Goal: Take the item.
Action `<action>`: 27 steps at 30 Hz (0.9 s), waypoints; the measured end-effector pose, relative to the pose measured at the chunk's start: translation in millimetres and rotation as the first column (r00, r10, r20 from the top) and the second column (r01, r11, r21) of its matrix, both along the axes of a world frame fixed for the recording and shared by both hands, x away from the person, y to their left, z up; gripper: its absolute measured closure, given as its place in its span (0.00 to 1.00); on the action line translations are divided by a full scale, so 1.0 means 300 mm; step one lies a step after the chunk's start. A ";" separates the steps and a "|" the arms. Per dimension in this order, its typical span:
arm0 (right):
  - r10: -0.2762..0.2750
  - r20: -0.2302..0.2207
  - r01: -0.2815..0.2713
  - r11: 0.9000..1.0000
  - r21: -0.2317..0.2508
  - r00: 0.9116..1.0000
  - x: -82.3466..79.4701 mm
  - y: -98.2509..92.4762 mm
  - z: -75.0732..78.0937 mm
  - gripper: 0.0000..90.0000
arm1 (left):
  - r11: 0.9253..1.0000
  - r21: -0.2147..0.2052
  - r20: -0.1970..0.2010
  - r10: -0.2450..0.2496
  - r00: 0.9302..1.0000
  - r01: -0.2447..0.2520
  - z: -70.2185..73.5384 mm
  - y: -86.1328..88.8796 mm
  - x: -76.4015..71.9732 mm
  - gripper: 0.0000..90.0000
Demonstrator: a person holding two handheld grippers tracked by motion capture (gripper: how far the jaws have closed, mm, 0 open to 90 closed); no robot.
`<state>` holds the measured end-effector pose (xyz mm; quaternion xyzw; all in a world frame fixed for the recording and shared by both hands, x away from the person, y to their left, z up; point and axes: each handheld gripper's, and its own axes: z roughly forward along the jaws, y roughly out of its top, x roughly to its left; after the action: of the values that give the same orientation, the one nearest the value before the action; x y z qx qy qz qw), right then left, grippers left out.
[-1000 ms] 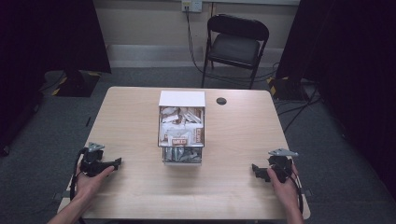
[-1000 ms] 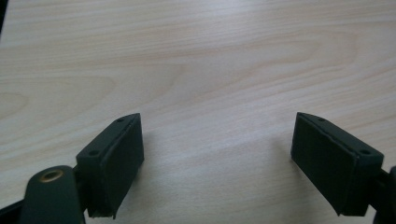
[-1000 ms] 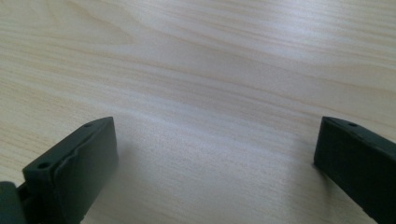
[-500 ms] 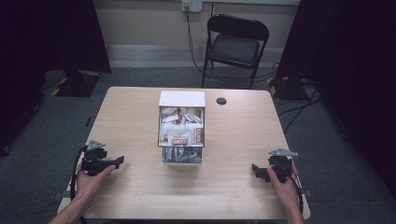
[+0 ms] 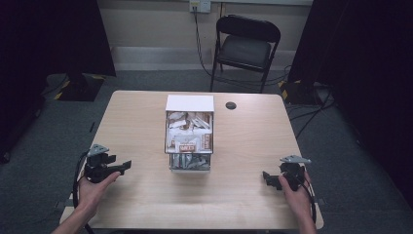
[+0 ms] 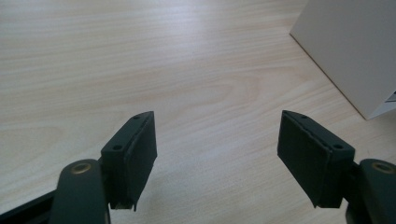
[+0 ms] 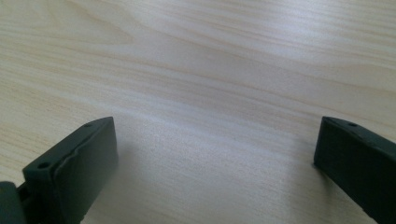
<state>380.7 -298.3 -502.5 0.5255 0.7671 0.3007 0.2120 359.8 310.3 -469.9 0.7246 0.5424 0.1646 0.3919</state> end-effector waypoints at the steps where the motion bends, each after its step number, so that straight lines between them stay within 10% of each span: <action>1: 0.000 0.000 0.000 1.000 0.000 1.000 0.000 0.000 0.000 0.00 | 1.000 -0.013 -0.009 -0.006 1.000 0.006 0.004 0.005 0.000 0.32; 27: -0.002 0.000 0.002 1.000 0.000 1.000 -0.001 0.000 0.000 0.00 | 0.986 -0.042 0.117 -0.156 0.981 0.161 0.165 -0.061 -0.039 0.35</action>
<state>380.5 -298.2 -502.5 0.5261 0.7667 0.3005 0.2123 348.0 291.8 -420.4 0.7448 0.4638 0.1599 0.4522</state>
